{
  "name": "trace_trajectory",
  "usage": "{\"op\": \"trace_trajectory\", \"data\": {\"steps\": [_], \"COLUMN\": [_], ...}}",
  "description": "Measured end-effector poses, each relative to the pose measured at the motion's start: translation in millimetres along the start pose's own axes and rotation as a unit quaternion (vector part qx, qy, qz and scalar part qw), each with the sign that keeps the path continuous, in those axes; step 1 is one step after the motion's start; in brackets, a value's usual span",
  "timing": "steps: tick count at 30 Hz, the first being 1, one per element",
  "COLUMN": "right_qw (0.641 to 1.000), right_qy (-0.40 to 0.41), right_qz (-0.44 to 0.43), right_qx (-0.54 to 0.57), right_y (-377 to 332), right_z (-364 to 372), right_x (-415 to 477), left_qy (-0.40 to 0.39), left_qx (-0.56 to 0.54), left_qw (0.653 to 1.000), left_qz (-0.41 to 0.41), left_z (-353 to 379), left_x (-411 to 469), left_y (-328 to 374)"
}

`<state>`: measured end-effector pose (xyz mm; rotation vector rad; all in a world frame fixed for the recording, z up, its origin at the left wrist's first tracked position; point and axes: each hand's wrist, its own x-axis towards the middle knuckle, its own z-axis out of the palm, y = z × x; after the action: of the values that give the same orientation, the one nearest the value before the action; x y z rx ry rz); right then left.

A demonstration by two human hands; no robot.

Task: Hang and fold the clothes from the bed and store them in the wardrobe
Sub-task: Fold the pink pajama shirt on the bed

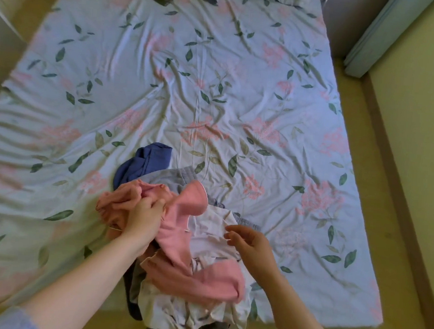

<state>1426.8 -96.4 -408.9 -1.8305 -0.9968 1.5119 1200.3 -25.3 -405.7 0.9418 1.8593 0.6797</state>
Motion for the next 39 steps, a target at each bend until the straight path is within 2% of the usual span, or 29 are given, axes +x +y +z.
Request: {"op": "trace_trajectory", "data": {"steps": [2,4,6,8,12,15,20,24,31,36,39], "right_qw": [1.0,1.0,0.999,0.998,0.995,0.991,0.976,0.96,0.928,0.91,0.888], "right_qy": [0.005,0.011,0.012,0.018,0.032,0.044,0.068,0.068,0.077,0.07,0.067], "right_qz": [-0.012,-0.025,-0.041,-0.056,-0.091,-0.124,-0.208,-0.268,-0.357,-0.401,-0.449], "right_qx": [-0.002,-0.001,-0.004,0.0,0.0,0.001,-0.003,-0.035,-0.067,-0.076,-0.075], "right_y": [-20,-39,-59,-78,-112,-144,-216,-268,-321,-343,-356], "right_z": [-1,-1,-1,-1,-5,-14,-41,-62,-91,-106,-107], "right_x": [-1,-5,-10,-16,-31,-43,-60,-77,-112,-127,-135], "left_qy": [-0.051,-0.134,-0.221,-0.27,-0.199,-0.137,-0.088,-0.07,-0.093,-0.107,-0.122], "left_qx": [-0.02,-0.04,-0.02,0.034,0.12,0.138,0.136,0.067,-0.071,-0.103,-0.104], "left_qw": [0.998,0.99,0.975,0.962,0.963,0.955,0.933,0.926,0.907,0.884,0.876], "left_qz": [0.015,0.022,0.021,0.032,0.139,0.224,0.323,0.364,0.404,0.444,0.454], "left_z": [-19,-43,-68,-90,-118,-137,-161,-180,-202,-207,-209], "left_x": [-11,-25,-38,-49,-65,-76,-103,-127,-165,-194,-207], "left_y": [27,59,89,115,164,202,268,319,386,425,444]}}
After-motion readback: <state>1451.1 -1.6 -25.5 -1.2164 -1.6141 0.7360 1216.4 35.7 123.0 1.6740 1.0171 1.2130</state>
